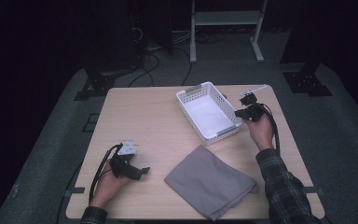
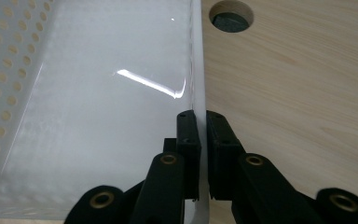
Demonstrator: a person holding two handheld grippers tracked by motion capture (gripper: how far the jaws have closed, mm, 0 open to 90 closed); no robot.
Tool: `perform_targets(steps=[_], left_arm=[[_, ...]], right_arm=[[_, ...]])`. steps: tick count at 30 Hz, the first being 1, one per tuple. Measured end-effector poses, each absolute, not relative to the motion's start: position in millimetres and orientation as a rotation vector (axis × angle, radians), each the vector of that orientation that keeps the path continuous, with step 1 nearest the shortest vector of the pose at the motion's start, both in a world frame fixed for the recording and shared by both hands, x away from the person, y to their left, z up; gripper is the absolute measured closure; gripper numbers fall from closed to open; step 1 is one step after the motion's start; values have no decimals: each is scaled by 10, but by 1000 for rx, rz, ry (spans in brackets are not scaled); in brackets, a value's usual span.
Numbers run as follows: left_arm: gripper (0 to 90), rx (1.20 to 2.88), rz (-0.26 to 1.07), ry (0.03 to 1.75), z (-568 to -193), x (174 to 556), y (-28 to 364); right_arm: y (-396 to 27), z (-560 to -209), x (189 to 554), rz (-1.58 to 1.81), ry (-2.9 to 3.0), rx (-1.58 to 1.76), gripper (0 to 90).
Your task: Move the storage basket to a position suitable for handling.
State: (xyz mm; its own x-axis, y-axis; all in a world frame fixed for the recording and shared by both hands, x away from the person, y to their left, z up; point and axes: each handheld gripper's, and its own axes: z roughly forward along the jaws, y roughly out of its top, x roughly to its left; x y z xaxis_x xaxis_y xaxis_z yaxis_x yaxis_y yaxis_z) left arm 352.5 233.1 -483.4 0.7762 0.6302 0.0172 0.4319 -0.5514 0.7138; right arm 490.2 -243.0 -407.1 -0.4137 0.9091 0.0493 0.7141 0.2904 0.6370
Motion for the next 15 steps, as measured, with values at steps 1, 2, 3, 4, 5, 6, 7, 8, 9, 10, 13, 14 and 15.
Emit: perform_targets(steps=[1, 2, 3, 4, 5, 6, 7, 8, 9, 10, 13, 14, 15], left_arm=[[0, 2241, 353, 786, -4834, 3525, 2331], [0, 2241, 353, 786, -4834, 3525, 2331], [0, 2241, 353, 786, -4834, 3525, 2330], [0, 2242, 353, 785, -4834, 3525, 2331], [0, 2241, 353, 786, -4834, 3525, 2331], [0, 2241, 353, 786, -4834, 3525, 2331], [0, 2241, 353, 786, -4834, 3525, 2331], [0, 2242, 353, 786, -4834, 3525, 2331], [0, 2241, 353, 786, -4834, 3525, 2331], [0, 2242, 353, 786, -4834, 3525, 2331], [0, 2240, 353, 786, -4834, 3525, 2330], [0, 2241, 353, 786, -4834, 3525, 2331], [0, 2242, 353, 785, -4834, 3525, 2331]], right_arm=[[-2455, -4071, 4899, 847, 2240, 1470, 843], [-2487, -4073, 4895, 843, 2238, 1472, 843], [-2505, -4076, 4892, 843, 2235, 1474, 843], [-2527, -4079, 4887, 839, 2235, 1479, 842], [-2549, -4083, 4884, 835, 2236, 1479, 841], [-2560, -4086, 4883, 838, 2237, 1479, 838], [-2569, -4085, 4880, 837, 2237, 1478, 827], [-2572, -4079, 4874, 835, 2227, 1478, 776], [-2575, -4063, 4868, 837, 2218, 1473, 727], [-2578, -4041, 4860, 838, 2206, 1471, 721], [-2554, -3945, 4812, 821, 2175, 1439, 721], [-2545, -3899, 4788, 844, 2173, 1430, 721], [-2534, -3873, 4775, 850, 2173, 1423, 721]])
